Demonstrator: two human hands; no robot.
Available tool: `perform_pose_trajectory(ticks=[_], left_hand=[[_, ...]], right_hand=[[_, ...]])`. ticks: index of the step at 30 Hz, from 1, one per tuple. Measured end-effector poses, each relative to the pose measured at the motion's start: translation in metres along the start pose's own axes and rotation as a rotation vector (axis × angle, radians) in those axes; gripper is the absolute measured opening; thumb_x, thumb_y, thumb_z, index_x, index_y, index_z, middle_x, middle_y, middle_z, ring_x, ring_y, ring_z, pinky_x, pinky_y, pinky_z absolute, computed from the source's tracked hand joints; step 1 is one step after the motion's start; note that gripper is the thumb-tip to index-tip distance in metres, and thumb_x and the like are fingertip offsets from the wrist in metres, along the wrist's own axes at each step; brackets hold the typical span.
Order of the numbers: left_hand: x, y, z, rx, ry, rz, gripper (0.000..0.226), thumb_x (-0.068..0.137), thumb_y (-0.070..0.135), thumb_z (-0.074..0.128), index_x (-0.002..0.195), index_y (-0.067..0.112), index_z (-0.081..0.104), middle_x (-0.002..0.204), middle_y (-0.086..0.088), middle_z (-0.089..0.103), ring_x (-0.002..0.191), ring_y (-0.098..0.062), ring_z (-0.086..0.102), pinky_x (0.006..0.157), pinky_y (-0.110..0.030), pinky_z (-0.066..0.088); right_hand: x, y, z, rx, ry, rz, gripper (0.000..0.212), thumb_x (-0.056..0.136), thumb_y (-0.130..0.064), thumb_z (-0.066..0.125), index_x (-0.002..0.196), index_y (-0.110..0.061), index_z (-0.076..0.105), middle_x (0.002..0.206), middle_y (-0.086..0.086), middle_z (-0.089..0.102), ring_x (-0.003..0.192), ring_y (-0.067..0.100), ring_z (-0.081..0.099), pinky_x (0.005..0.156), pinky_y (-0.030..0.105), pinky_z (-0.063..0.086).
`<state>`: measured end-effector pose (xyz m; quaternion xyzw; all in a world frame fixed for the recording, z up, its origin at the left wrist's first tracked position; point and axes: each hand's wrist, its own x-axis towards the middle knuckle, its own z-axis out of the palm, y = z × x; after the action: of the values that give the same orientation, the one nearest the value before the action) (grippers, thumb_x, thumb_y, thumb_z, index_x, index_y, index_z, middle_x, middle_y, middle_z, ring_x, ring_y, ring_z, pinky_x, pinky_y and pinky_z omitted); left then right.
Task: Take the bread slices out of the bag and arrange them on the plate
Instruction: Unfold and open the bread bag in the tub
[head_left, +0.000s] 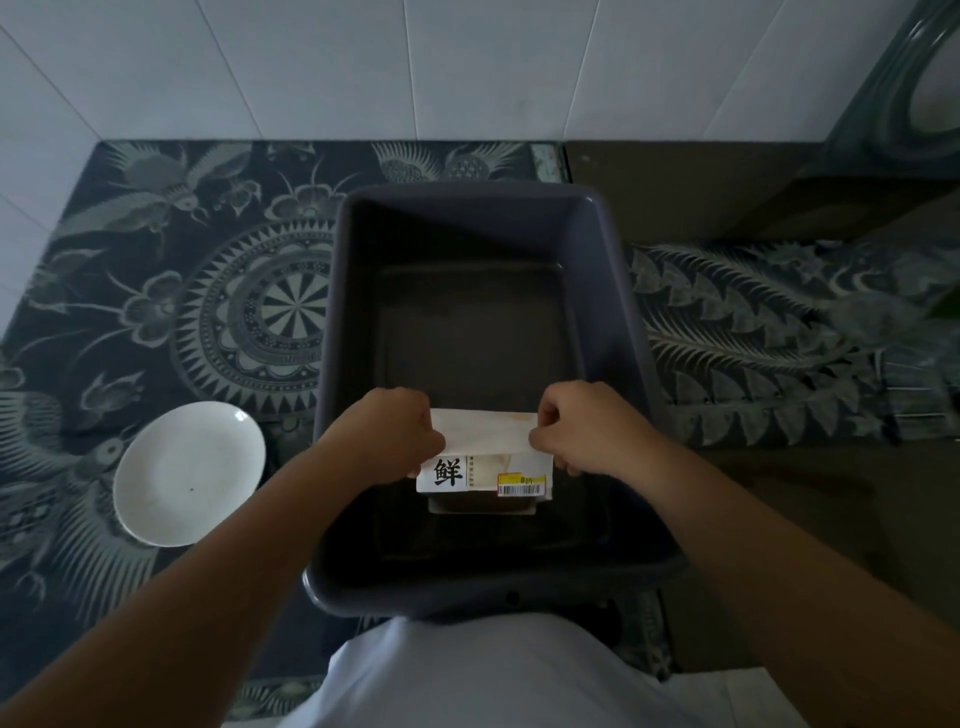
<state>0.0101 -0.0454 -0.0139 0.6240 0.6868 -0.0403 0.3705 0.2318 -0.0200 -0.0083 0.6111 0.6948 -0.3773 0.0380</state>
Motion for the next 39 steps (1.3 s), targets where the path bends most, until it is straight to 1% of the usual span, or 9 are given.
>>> perform_pose_trajectory(ticks=[6,13,18,22,26,29,31,35,39], left_hand=[[0.001,-0.013,0.006,-0.406,0.101,-0.023,0.008,0.093,0.015,0.054,0.088,0.016,0.059,0.062,-0.003,0.073,0.046,-0.007,0.065,0.048,-0.02,0.048],[-0.002,-0.031,0.023,-1.48,-0.075,-0.247,0.03,0.089,-0.005,0.038,0.092,0.012,0.063,0.063,-0.008,0.069,0.051,-0.013,0.06,0.05,-0.026,0.049],[0.0,-0.035,0.029,-1.692,-0.135,-0.218,0.03,0.092,-0.006,0.038,0.102,0.01,0.062,0.068,-0.008,0.068,0.056,-0.013,0.062,0.052,-0.026,0.053],[-0.002,-0.035,0.028,-1.701,-0.091,-0.214,0.024,0.093,-0.004,0.044,0.102,0.01,0.061,0.07,-0.009,0.072,0.057,-0.014,0.065,0.052,-0.027,0.054],[-0.008,-0.034,0.024,-1.411,0.026,-0.201,0.019,0.087,-0.005,0.058,0.096,0.011,0.064,0.072,-0.006,0.074,0.057,-0.011,0.067,0.051,-0.024,0.052],[-0.014,-0.036,0.023,-0.91,0.165,-0.09,0.014,0.086,0.008,0.07,0.092,0.019,0.068,0.082,-0.003,0.076,0.074,-0.013,0.071,0.068,-0.03,0.055],[-0.017,-0.034,0.024,-0.613,0.255,-0.014,0.014,0.085,0.018,0.073,0.09,0.029,0.066,0.083,0.004,0.076,0.078,-0.008,0.07,0.069,-0.026,0.052],[-0.019,-0.026,0.03,-0.454,0.385,0.037,0.017,0.084,0.022,0.074,0.085,0.034,0.062,0.079,0.006,0.07,0.072,-0.004,0.065,0.059,-0.016,0.045],[-0.02,-0.026,0.031,-0.376,0.462,0.121,0.017,0.084,0.018,0.073,0.087,0.031,0.062,0.08,0.008,0.066,0.073,-0.002,0.062,0.059,-0.013,0.044]], right_hand=[[0.002,0.015,0.001,0.282,-0.014,0.033,0.009,0.089,-0.018,0.053,0.089,-0.023,0.06,0.065,0.003,0.073,0.053,0.012,0.071,0.047,0.022,0.049],[-0.003,0.033,0.01,1.154,-0.027,0.249,0.021,0.092,0.0,0.041,0.1,-0.01,0.057,0.061,0.008,0.07,0.053,0.016,0.065,0.047,0.023,0.048],[-0.005,0.032,0.024,1.601,0.028,0.298,0.021,0.094,0.003,0.043,0.099,-0.011,0.057,0.063,0.01,0.067,0.053,0.015,0.06,0.05,0.023,0.05],[-0.005,0.033,0.029,1.742,0.026,0.29,0.019,0.095,0.001,0.044,0.099,-0.011,0.057,0.066,0.012,0.068,0.053,0.015,0.061,0.049,0.024,0.049],[-0.01,0.038,0.024,1.496,0.03,0.22,0.014,0.095,-0.002,0.049,0.099,-0.008,0.061,0.072,0.01,0.072,0.06,0.015,0.065,0.057,0.026,0.051],[-0.017,0.042,0.019,1.18,0.085,0.102,0.012,0.091,-0.005,0.057,0.095,-0.012,0.066,0.081,0.004,0.075,0.074,0.016,0.068,0.068,0.03,0.051],[-0.022,0.043,0.018,0.8,0.153,0.007,0.01,0.088,-0.014,0.065,0.092,-0.022,0.067,0.085,-0.003,0.074,0.079,0.006,0.068,0.07,0.024,0.051],[-0.022,0.041,0.022,0.37,0.352,-0.166,0.016,0.083,-0.02,0.073,0.085,-0.03,0.061,0.079,-0.011,0.065,0.077,-0.009,0.06,0.06,0.005,0.044],[-0.016,0.04,0.027,0.175,0.449,-0.284,0.023,0.082,-0.022,0.075,0.084,-0.032,0.055,0.074,-0.017,0.058,0.079,-0.013,0.057,0.06,0.002,0.041]])
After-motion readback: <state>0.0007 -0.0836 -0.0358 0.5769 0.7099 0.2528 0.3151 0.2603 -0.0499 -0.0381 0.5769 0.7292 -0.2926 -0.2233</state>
